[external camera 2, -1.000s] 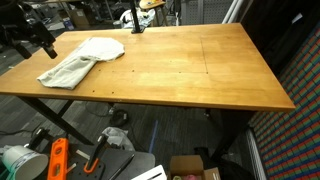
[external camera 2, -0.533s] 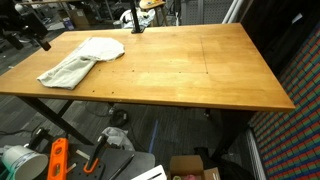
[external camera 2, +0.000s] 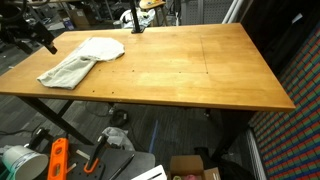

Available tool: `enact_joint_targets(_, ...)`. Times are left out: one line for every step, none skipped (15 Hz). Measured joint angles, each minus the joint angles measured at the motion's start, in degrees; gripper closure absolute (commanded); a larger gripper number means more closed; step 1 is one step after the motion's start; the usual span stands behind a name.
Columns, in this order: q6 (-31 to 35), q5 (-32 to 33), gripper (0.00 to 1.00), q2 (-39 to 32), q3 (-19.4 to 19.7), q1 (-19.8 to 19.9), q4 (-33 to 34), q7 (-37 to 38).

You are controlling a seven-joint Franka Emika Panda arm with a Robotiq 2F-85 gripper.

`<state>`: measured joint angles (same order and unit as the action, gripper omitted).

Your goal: Fold the cloth once

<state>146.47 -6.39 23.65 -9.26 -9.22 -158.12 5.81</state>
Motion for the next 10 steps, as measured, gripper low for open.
enact_joint_targets(1.78,1.01,0.00,-1.71,-0.72,0.24,-0.05,1.02)
enact_joint_targets(3.58,2.27,0.00,-3.53,-1.44,0.62,-0.10,2.19)
enact_joint_targets(5.34,3.72,0.00,-5.33,-2.07,1.06,-0.12,3.34)
enact_joint_targets(6.90,5.39,0.00,-7.19,-2.66,1.62,-0.15,4.58)
enact_joint_targets(8.16,7.17,0.00,-8.97,-3.16,2.25,-0.16,5.89)
enact_joint_targets(9.23,9.00,0.00,-10.69,-3.55,2.91,-0.17,7.27)
enact_joint_targets(10.08,10.86,0.00,-12.23,-3.82,3.53,-0.17,8.64)
enact_joint_targets(10.65,12.88,0.00,-13.60,-4.01,4.15,-0.16,10.11)
enact_joint_targets(10.98,14.97,0.00,-14.82,-4.07,4.71,-0.16,11.61)
enact_joint_targets(11.28,17.06,0.00,-15.93,-4.07,5.25,-0.16,13.16)
